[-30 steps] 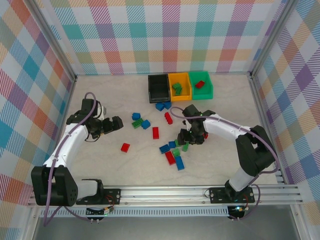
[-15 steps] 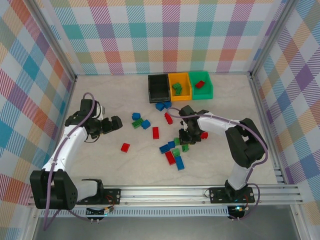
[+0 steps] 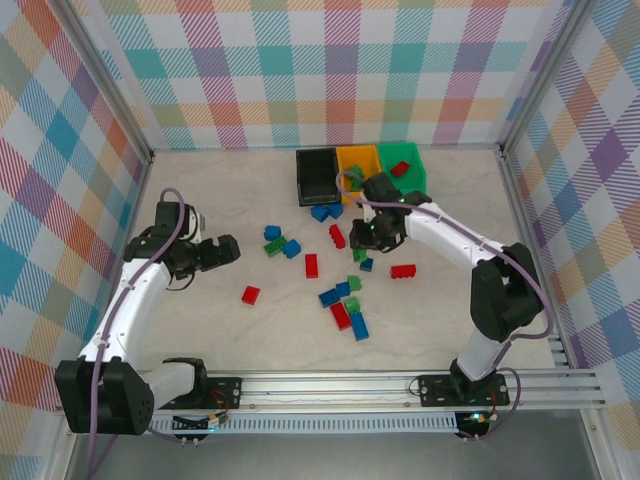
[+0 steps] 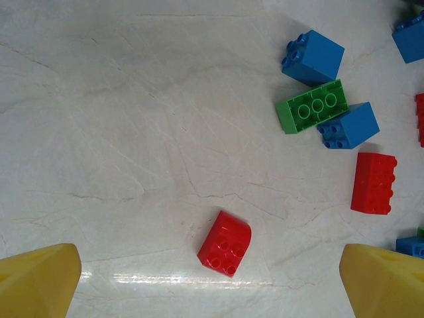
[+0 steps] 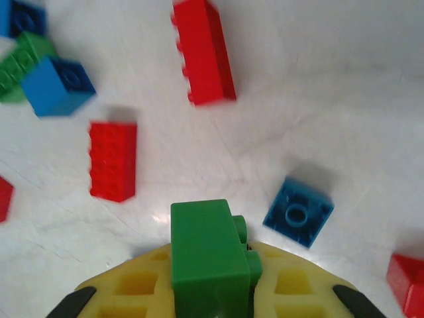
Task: Sort the legos into containers by color
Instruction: Place the lego in the container.
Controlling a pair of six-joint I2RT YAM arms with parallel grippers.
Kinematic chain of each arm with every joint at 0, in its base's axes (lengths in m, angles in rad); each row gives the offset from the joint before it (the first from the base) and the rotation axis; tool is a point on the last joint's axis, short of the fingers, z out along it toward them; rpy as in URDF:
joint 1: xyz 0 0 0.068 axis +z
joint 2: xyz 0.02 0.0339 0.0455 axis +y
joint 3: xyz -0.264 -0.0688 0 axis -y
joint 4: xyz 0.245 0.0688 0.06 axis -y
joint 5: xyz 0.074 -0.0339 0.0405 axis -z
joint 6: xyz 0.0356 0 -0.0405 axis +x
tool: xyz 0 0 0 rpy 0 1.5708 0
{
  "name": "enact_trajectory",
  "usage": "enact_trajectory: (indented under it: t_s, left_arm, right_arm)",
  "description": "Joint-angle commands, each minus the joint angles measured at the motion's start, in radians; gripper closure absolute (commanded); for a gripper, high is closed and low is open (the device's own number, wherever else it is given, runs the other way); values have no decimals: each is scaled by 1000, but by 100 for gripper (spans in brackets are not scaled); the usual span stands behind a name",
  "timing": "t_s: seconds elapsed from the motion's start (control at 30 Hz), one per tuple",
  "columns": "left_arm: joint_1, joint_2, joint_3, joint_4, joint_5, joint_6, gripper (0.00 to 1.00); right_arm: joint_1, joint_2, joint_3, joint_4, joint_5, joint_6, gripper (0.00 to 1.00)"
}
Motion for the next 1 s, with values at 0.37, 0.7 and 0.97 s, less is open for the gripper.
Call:
enact_trajectory:
  t_s: [0.37,0.7,0.97]
  left_arm:
    - [-9,-85,-50,-41,-14,4,0]
    - [-14,-93,-57,-26,2,8,0]
    - [-16,-113,-63,-20,6,8,0]
  right_arm:
    - [-124,269,414,41,-114,-31,86]
    - [-131,553,848,-80,-88,-46,86]
    - [-155,718,1061,-151,48,-82,78]
